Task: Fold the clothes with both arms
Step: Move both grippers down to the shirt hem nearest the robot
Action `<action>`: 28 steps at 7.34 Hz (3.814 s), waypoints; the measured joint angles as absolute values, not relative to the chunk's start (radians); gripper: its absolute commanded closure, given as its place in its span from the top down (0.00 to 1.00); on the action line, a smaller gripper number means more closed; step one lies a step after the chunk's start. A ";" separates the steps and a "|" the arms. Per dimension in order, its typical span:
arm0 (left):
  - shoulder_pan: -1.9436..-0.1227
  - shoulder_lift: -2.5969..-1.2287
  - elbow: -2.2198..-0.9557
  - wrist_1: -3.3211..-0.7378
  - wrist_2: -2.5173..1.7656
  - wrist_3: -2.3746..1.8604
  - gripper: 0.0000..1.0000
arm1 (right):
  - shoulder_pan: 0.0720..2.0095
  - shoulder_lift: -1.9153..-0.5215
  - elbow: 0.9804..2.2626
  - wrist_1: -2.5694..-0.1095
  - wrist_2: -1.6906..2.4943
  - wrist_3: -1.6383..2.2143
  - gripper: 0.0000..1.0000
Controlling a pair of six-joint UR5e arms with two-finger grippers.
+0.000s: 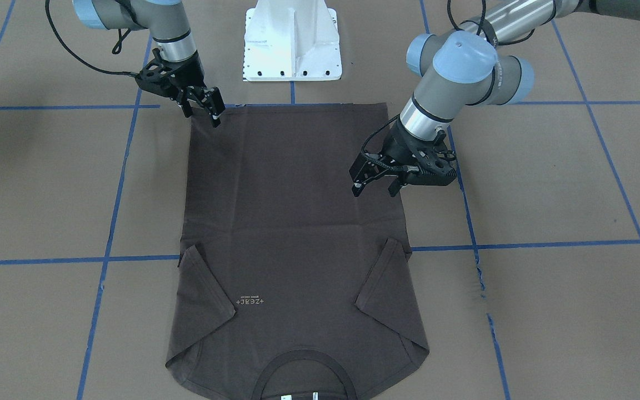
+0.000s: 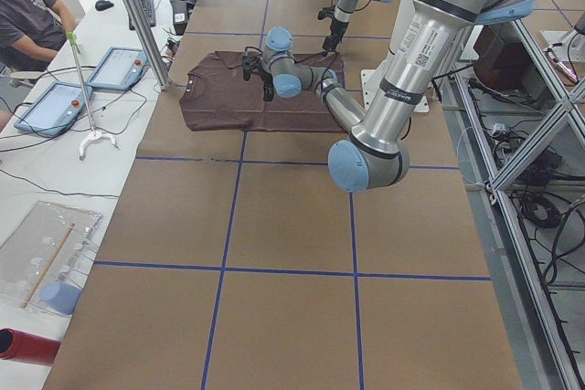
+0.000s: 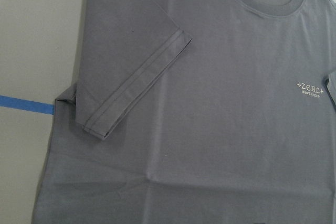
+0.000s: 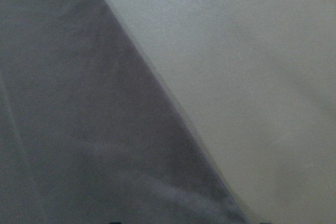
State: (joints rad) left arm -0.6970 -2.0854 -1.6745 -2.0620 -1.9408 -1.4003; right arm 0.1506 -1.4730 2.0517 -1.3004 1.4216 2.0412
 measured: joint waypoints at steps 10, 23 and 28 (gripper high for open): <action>-0.683 -2.059 -1.701 -2.064 -1.934 -1.449 0.87 | 0.089 -1.505 2.115 -1.392 1.419 2.145 0.00; -0.160 -1.742 -2.036 -1.746 -1.600 -1.869 0.59 | 0.098 -1.512 2.161 -1.412 1.419 2.141 0.00; -0.158 -1.740 -2.031 -1.746 -1.601 -1.868 0.00 | 0.100 -1.514 2.163 -1.411 1.419 2.141 0.00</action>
State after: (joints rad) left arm -0.1582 -1.7396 -2.0311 -1.7457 -1.6006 -1.8680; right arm 0.0996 -1.5145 2.1633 -1.4114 1.4189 2.1414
